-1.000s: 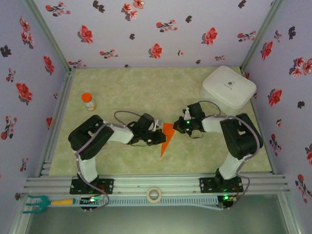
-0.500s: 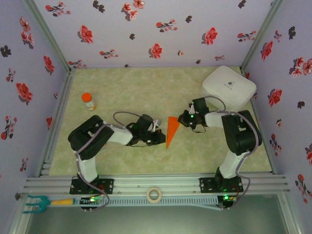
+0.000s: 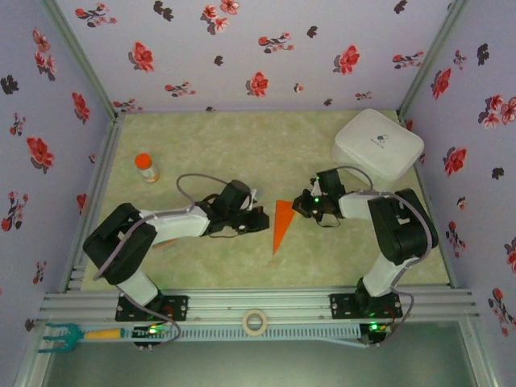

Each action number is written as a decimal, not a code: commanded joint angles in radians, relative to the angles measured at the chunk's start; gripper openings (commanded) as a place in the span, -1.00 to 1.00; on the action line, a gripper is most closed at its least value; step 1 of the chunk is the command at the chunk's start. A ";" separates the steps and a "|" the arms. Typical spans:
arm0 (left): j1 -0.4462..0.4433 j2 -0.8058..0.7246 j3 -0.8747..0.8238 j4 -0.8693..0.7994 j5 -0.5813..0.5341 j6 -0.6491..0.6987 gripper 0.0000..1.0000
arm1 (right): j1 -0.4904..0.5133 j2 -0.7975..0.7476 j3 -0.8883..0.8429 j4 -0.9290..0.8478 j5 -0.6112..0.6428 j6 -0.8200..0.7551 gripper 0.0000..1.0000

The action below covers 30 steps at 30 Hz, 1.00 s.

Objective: Fold a paper plane with a square sheet of paper (pick it up from the middle)
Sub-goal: Fold the wing for the fifth time at the center of the table.

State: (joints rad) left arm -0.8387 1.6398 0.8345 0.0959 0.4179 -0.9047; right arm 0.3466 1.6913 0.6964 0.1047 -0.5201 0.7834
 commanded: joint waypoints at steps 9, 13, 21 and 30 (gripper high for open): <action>-0.053 0.230 0.181 -0.050 0.078 0.055 -1.00 | 0.081 -0.087 -0.116 0.087 0.034 0.152 -0.90; -0.053 0.295 0.199 -0.086 0.049 0.050 -1.00 | 0.082 -0.093 -0.114 0.077 0.036 0.144 -0.90; -0.054 0.327 0.080 -0.079 0.028 0.020 -1.00 | 0.066 -0.050 -0.068 0.013 0.061 0.078 -0.90; -0.054 0.321 0.033 -0.055 0.034 0.016 -1.00 | -0.020 -0.018 -0.035 0.009 0.065 0.021 -0.90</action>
State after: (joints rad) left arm -0.8860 1.9156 0.9253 0.2028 0.4828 -0.8867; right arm 0.3592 1.6505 0.6415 0.1360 -0.5003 0.8467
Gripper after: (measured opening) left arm 0.043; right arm 0.058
